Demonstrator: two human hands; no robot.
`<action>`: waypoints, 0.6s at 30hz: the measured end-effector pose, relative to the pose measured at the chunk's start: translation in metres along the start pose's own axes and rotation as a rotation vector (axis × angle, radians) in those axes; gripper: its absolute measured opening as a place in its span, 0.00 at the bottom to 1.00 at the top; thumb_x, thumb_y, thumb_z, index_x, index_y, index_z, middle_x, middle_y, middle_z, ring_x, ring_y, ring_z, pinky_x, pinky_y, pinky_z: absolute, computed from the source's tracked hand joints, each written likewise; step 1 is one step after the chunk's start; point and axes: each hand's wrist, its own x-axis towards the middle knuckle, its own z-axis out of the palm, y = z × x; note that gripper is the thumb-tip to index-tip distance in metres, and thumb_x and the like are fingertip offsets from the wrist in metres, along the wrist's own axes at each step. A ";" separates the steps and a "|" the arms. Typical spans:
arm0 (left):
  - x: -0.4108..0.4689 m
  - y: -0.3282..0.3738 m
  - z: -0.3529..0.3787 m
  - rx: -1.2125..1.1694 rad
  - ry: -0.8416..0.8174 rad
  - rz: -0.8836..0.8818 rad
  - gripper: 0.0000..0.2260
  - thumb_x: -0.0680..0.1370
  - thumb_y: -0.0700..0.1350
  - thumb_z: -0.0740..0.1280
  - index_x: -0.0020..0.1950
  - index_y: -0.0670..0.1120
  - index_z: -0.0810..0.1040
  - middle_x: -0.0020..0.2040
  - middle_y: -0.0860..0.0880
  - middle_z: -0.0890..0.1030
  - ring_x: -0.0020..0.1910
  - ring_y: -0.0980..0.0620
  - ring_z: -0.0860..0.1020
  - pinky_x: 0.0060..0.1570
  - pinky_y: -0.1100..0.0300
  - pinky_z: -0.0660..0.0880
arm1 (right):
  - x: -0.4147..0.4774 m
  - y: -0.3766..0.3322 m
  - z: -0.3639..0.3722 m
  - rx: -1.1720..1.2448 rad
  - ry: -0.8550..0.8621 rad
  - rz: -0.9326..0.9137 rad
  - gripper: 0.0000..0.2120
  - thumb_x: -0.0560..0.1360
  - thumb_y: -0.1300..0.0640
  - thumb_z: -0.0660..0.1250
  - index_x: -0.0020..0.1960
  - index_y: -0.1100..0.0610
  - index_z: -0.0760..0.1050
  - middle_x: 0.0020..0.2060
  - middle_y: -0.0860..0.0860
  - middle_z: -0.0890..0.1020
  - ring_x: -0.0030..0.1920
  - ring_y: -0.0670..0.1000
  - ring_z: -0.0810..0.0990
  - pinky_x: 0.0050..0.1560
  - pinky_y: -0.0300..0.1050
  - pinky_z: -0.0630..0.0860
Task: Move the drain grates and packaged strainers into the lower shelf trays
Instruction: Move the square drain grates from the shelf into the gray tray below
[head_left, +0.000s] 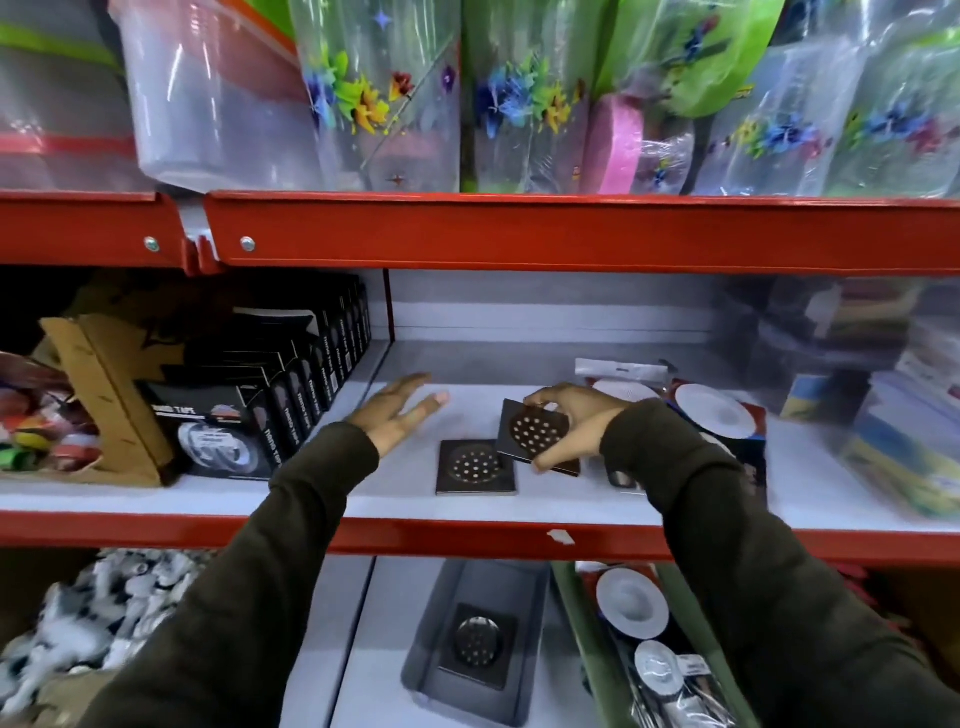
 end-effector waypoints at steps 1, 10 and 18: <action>-0.002 -0.002 -0.003 0.033 0.091 0.018 0.33 0.76 0.68 0.54 0.78 0.54 0.58 0.80 0.51 0.56 0.80 0.50 0.53 0.76 0.55 0.51 | 0.006 -0.008 0.005 0.004 -0.023 -0.007 0.44 0.61 0.46 0.79 0.73 0.49 0.64 0.69 0.50 0.71 0.68 0.53 0.70 0.71 0.47 0.67; 0.002 -0.015 -0.001 0.392 0.366 0.060 0.28 0.80 0.63 0.48 0.78 0.51 0.60 0.79 0.49 0.59 0.80 0.48 0.50 0.79 0.46 0.45 | 0.052 -0.044 0.051 -0.059 -0.214 -0.027 0.45 0.63 0.48 0.79 0.74 0.53 0.63 0.73 0.51 0.68 0.72 0.54 0.68 0.72 0.49 0.67; -0.002 -0.008 0.011 0.436 0.342 -0.011 0.30 0.81 0.62 0.48 0.78 0.48 0.57 0.80 0.47 0.56 0.81 0.48 0.48 0.79 0.46 0.45 | 0.044 -0.031 0.051 -0.033 -0.136 -0.037 0.51 0.62 0.40 0.77 0.77 0.50 0.56 0.78 0.49 0.59 0.76 0.53 0.61 0.75 0.49 0.59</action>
